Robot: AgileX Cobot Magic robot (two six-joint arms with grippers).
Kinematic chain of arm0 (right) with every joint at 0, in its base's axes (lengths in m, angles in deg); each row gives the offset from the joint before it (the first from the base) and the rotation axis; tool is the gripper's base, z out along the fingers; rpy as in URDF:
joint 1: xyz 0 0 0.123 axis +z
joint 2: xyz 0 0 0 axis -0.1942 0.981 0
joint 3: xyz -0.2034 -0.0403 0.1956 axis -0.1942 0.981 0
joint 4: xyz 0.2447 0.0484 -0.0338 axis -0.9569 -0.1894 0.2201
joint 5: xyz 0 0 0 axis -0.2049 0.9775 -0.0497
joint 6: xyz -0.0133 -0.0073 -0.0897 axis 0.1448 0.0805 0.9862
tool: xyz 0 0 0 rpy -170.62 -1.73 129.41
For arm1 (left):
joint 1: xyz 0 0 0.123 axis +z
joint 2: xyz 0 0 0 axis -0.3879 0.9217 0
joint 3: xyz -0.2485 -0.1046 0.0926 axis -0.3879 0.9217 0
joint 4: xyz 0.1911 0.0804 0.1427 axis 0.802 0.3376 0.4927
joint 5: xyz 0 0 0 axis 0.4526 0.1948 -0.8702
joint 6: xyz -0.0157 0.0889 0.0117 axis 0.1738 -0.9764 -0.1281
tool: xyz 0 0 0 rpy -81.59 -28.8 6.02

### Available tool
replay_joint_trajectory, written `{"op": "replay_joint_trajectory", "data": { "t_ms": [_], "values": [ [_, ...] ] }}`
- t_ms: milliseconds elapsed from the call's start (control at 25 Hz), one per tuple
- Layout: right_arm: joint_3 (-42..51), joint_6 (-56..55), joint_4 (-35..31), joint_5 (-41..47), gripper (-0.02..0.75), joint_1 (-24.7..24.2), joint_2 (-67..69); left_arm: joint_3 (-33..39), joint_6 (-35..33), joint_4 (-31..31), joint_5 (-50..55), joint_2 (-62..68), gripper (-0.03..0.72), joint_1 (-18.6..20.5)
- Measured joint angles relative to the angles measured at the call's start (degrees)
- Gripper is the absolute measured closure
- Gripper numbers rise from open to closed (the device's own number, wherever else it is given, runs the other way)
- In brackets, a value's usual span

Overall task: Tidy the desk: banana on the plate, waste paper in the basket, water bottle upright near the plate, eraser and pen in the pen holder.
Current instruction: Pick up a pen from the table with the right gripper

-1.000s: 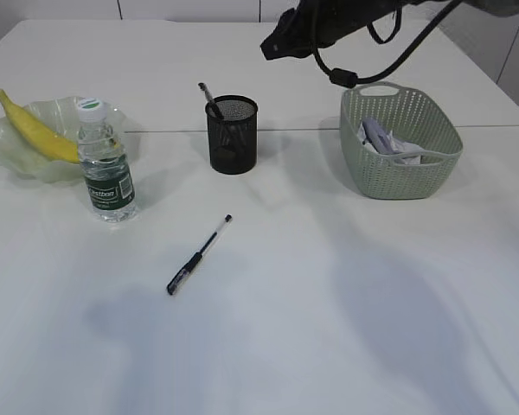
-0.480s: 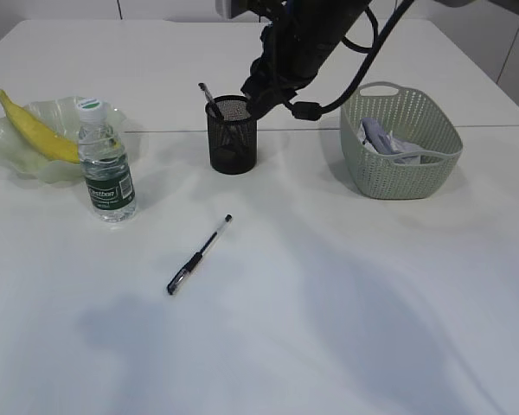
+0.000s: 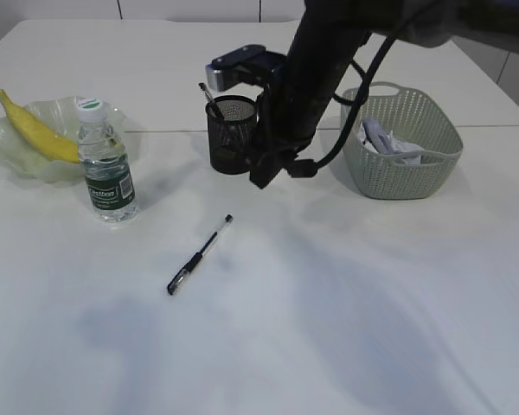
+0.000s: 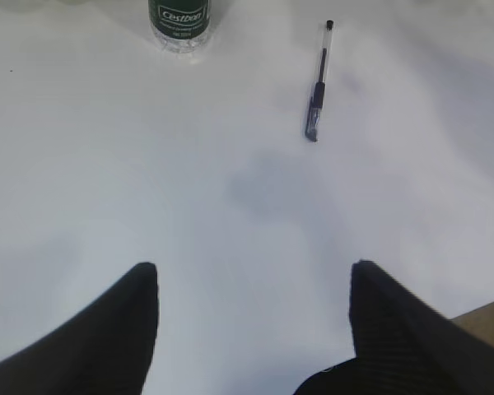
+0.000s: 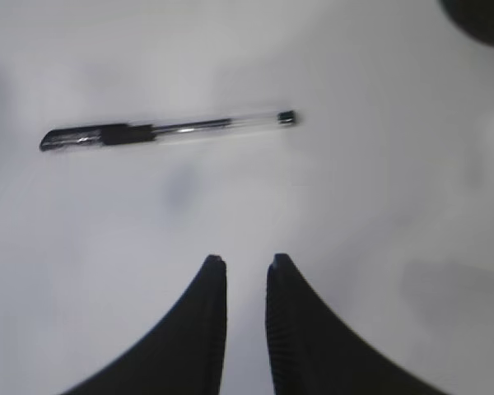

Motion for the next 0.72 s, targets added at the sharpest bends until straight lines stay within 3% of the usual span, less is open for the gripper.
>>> {"op": "replay_joint_trajectory", "data": {
  "t_ms": [240, 480, 720],
  "values": [
    [2.9, 2.7, 0.0, -2.9, 0.607, 4.8, 0.0, 0.0, 0.0, 0.0, 0.0, 0.0, 0.171, 0.0],
    [2.9, 16.5, -0.8, -7.5, 0.604, 7.6, 0.0, 0.0, 0.0, 0.5, 0.0, 0.0, 0.171, 0.0],
    [2.9, 29.4, -3.0, -5.9, 0.6, 7.8, 2.4, 0.0, 0.0, 1.7, 0.0, 0.0, 0.171, 0.0]
  ]
}}
